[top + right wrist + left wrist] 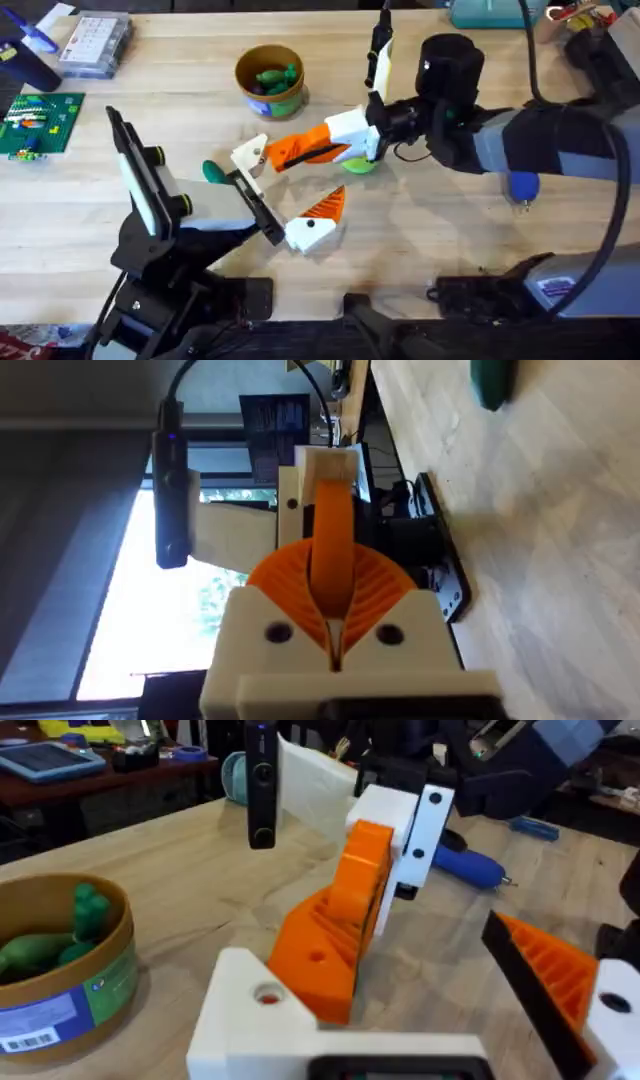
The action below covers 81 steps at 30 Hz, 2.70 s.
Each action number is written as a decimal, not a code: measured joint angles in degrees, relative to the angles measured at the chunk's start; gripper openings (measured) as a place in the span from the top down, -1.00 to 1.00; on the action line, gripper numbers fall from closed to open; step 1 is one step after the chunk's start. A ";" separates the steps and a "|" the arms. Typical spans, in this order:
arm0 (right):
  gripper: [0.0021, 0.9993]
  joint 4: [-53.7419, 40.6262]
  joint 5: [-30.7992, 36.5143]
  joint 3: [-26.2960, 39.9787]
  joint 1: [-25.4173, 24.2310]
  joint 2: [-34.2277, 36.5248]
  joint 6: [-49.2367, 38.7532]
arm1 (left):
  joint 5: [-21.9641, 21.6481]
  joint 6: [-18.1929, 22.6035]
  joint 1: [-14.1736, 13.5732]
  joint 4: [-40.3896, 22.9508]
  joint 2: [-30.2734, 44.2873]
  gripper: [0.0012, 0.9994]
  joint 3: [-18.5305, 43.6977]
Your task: Pick up the gripper from the table and insert it into the empty holder that is missing its gripper. Then pick up a screw, insert it into the mounting hole, and use the screwdriver to tighten it. Finally, clean up the table by picking up the vegetable and placing it into the bucket.
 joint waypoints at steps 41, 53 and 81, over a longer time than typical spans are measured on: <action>0.96 -1.85 -0.21 10.75 5.90 9.37 1.24 | -4.29 -0.92 0.75 -0.04 -0.02 -0.98 0.02; 0.96 -2.65 0.05 10.88 6.10 9.37 1.07 | -4.33 -1.14 0.76 -0.07 0.00 -0.98 0.02; 0.96 -3.06 0.25 15.63 6.66 13.27 1.02 | -7.50 -1.48 1.35 -0.22 0.00 -0.98 0.02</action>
